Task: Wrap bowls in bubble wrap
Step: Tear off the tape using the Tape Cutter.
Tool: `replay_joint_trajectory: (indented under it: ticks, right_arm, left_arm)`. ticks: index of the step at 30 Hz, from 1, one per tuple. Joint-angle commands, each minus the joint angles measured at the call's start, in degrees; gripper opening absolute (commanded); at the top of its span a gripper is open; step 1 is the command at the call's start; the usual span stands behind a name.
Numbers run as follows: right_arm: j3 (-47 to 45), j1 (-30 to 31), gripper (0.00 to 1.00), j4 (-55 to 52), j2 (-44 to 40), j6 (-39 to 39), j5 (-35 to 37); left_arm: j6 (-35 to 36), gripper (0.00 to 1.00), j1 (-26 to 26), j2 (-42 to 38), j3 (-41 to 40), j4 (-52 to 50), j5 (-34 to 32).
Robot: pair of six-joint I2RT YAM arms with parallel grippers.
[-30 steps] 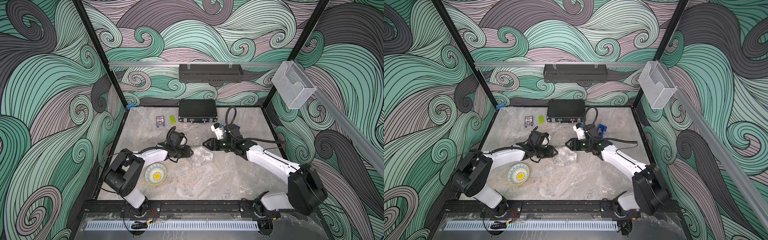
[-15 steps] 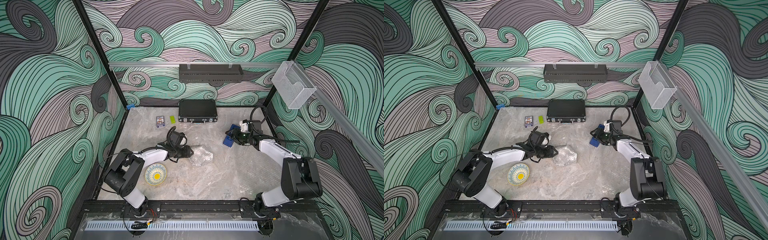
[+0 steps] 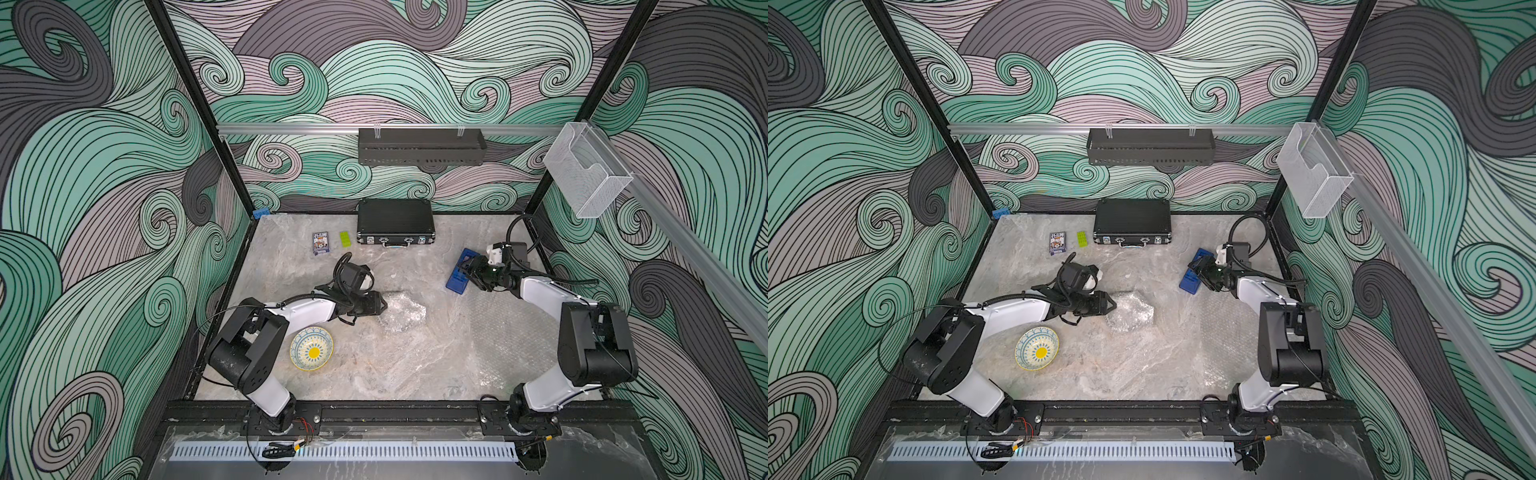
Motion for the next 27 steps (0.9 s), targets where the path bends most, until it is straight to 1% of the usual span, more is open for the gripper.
replay_joint_trajectory:
  ticks: [1, 7, 15, 18, 27]
  right_arm:
    - [1.6, -0.3, 0.55, 1.1, 2.2, 0.6, -0.9]
    - [1.0, -0.4, 0.55, 1.9, 4.1, 1.2, -1.0]
    - [0.2, -0.6, 0.54, 6.1, 6.5, 4.6, -5.5]
    - [0.3, -0.6, 0.51, 7.1, 7.2, 5.4, -6.9]
    - [-0.3, -0.9, 0.41, 8.5, 7.5, 6.6, -8.2]
  left_arm:
    - [0.6, 0.49, 0.2, -1.5, -0.3, -0.9, 0.9]
    - [0.7, 0.49, 0.1, -1.3, -0.3, -0.9, 1.1]
    - [0.7, 0.49, 0.2, -1.0, -0.3, -0.8, 1.3]
    - [0.8, 0.49, 0.1, -1.0, -0.3, -0.8, 1.3]
    - [0.9, 0.49, 0.1, -0.9, -0.2, -0.8, 1.4]
